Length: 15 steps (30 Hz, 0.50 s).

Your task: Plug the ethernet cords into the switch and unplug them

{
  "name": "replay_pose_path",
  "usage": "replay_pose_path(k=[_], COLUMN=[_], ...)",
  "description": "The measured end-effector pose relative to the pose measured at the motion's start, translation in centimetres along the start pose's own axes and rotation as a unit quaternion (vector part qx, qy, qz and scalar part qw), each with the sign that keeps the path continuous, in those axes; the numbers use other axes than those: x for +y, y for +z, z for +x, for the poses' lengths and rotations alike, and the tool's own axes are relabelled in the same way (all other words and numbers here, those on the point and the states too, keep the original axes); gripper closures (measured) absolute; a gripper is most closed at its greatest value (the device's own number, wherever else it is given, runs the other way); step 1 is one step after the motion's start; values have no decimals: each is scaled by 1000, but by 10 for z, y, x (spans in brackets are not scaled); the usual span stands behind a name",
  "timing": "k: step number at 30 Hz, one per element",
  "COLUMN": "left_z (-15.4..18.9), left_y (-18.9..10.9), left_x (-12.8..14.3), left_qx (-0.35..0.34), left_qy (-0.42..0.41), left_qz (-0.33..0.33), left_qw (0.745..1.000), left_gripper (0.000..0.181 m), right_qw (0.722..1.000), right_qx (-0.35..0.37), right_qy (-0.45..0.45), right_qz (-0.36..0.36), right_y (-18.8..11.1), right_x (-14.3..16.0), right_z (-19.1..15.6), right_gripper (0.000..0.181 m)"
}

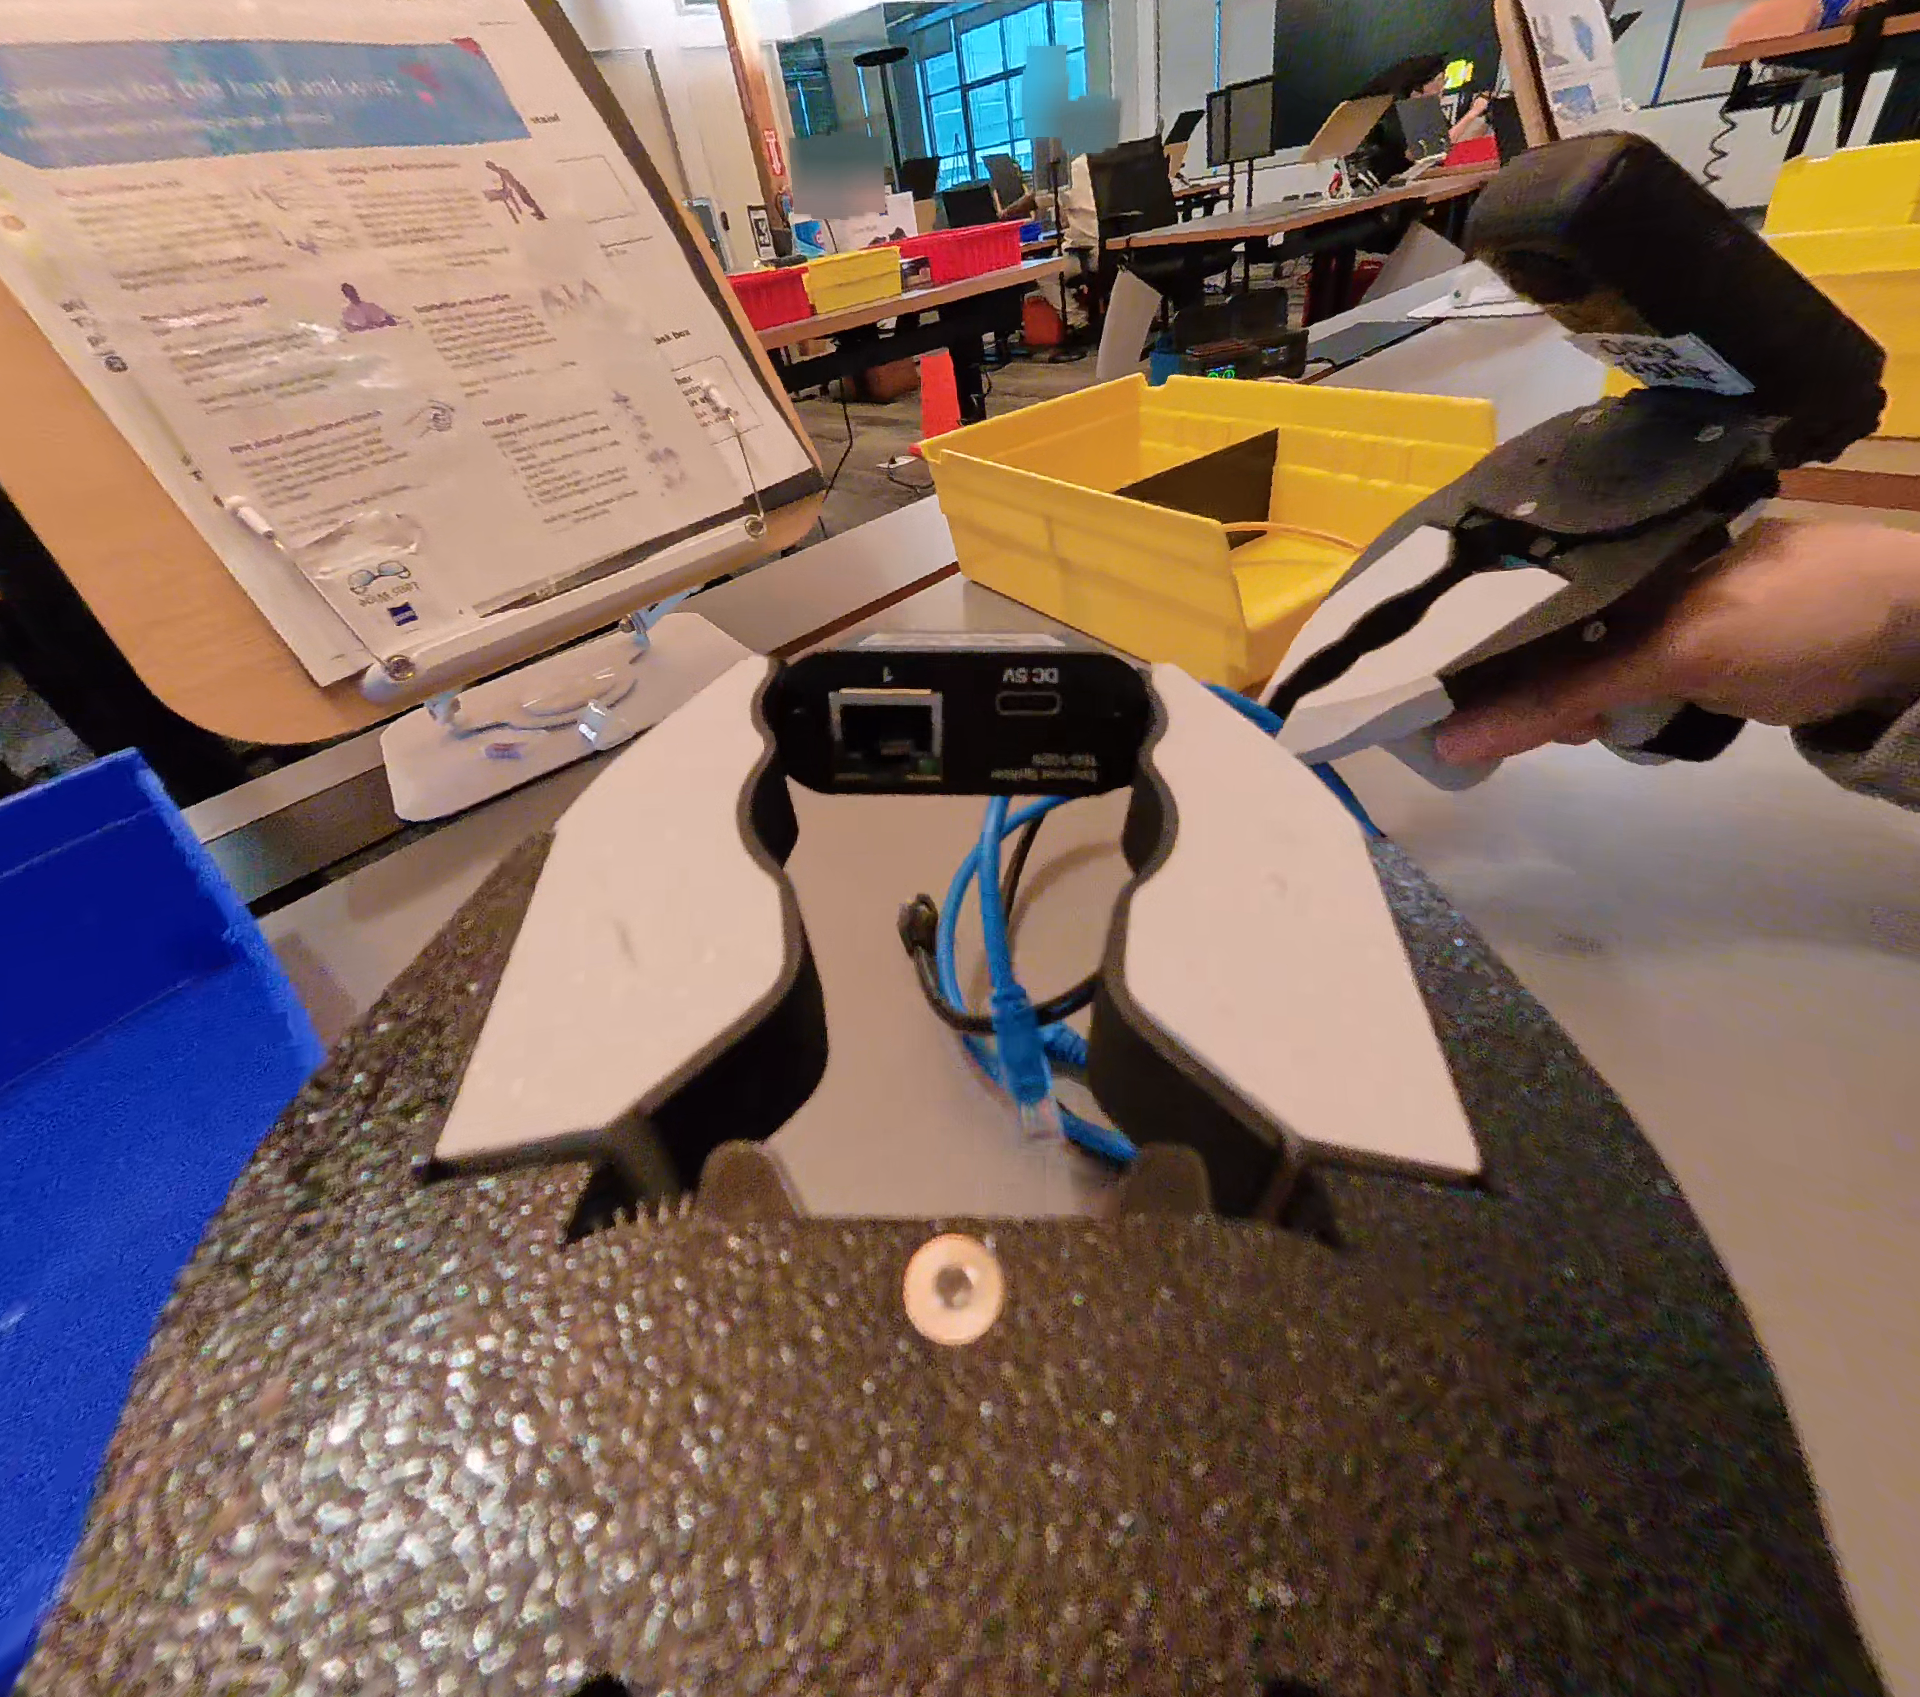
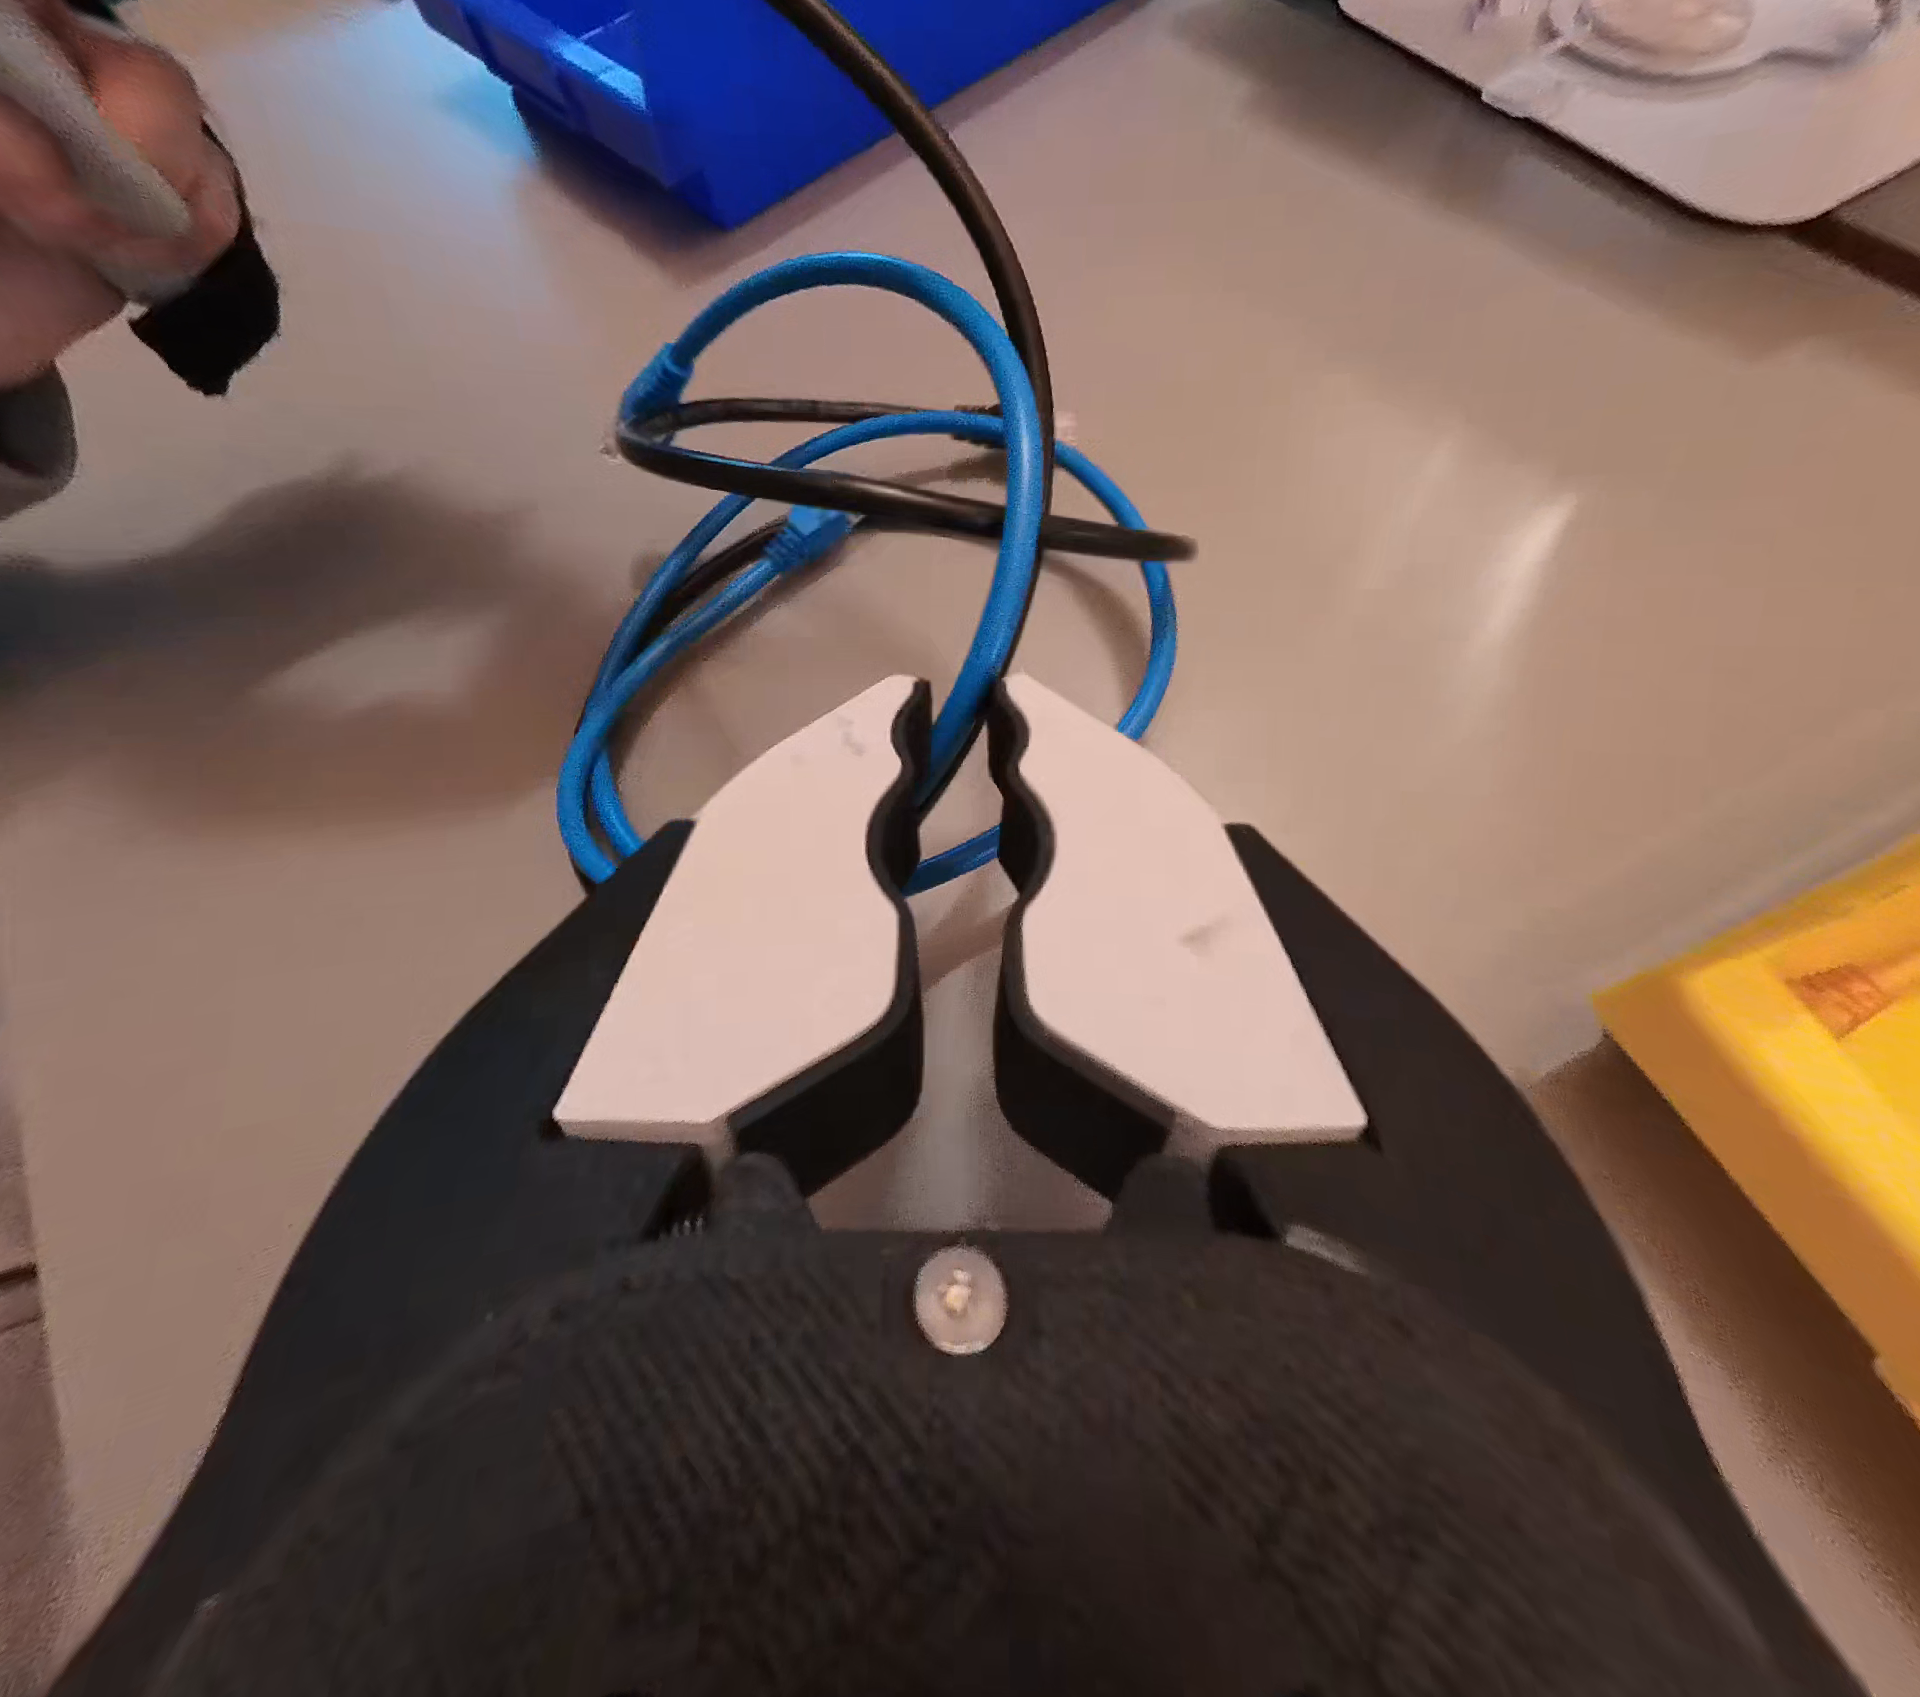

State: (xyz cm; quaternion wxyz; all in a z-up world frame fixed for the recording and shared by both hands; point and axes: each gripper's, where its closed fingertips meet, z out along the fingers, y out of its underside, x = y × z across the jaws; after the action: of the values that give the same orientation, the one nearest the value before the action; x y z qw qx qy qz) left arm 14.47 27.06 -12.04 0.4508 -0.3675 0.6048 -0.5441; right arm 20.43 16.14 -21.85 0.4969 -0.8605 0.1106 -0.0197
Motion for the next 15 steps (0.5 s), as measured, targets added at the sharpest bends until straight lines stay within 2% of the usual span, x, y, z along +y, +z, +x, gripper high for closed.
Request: replay_pose_path(k=[2, 4, 9, 11, 15], left_z=[-9, -21, -53, -65, -102], left_y=[-2, -7, -30, -41, -71], left_x=[1, 0, -19, -28, -35], left_qx=[-24, -50, -101, -104, -152], left_qy=[14, 29, 6, -29, -64], left_qz=[-10, -16, 15, 38, 67], left_qw=[1000, 998, 995, 993, 984], left_gripper=[120, 120, 120, 120, 120], right_qw=[998, 991, 950, 962, 969], right_qx=[-41, -68, -123, -114, -65], right_qy=[-35, -116, -283, -244, -235], right_qz=[13, 14, -40, -49, -39], right_y=[-5, -18, -51, -60, -83], right_x=[-7, -10, 18, 18, 19], right_z=[-12, -21, -33, -22, 7], right_gripper=[176, 176, 176, 176, 176])
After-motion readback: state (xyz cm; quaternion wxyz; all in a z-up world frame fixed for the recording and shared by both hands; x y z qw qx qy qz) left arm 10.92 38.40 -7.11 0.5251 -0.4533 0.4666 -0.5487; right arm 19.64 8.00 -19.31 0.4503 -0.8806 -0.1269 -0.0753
